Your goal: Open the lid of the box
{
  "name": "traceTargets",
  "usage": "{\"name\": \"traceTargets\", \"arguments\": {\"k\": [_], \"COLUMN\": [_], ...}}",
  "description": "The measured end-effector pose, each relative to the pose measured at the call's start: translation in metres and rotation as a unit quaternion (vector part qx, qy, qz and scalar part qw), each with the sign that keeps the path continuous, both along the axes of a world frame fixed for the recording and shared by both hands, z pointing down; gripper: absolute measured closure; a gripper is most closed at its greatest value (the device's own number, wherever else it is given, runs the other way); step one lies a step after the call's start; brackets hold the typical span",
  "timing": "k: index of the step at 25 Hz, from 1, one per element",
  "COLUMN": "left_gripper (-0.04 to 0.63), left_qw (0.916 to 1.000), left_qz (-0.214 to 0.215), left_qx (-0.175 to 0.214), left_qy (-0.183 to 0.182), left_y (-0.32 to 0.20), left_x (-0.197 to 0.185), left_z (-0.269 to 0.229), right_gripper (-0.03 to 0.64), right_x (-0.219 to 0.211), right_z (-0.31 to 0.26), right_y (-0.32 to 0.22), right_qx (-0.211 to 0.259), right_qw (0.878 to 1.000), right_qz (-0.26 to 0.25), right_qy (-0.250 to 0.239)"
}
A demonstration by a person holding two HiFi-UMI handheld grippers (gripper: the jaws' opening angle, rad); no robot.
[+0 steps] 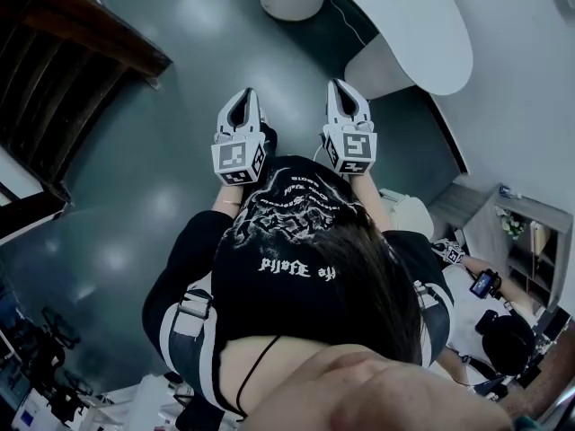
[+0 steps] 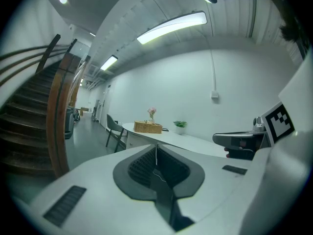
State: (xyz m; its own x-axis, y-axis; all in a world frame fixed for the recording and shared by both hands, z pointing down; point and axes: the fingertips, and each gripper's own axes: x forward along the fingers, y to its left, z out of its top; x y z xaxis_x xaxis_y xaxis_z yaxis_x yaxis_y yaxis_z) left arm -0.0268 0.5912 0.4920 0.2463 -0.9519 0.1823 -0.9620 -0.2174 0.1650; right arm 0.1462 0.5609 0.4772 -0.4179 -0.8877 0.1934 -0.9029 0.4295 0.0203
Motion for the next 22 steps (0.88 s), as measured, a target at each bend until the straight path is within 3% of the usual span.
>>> {"name": "traceTargets", "arguments": {"k": [15,22], "left_gripper": [0.571,0.571], "left_qw": [0.999,0.9972], "left_qz": [0.043,0.073], "left_qx": [0.011,0.006], "left_qy": [-0.003,-0.012], "left_y": [-0.146,-0.206], "left_x": [-0.023,-0.048], "left_z": [-0.011,-0.007], "right_gripper": [0.589,0.589], "right_x": [-0.025,-0.045], "right_z": [-0.003,-0.001], "right_y": [-0.125,-0.183], "right_qx": [-0.015,-0.018], "right_qw": [1.0,0.998], "right_qz": [0.019,0.053], "right_qy": [-0.006,-0.02]}}
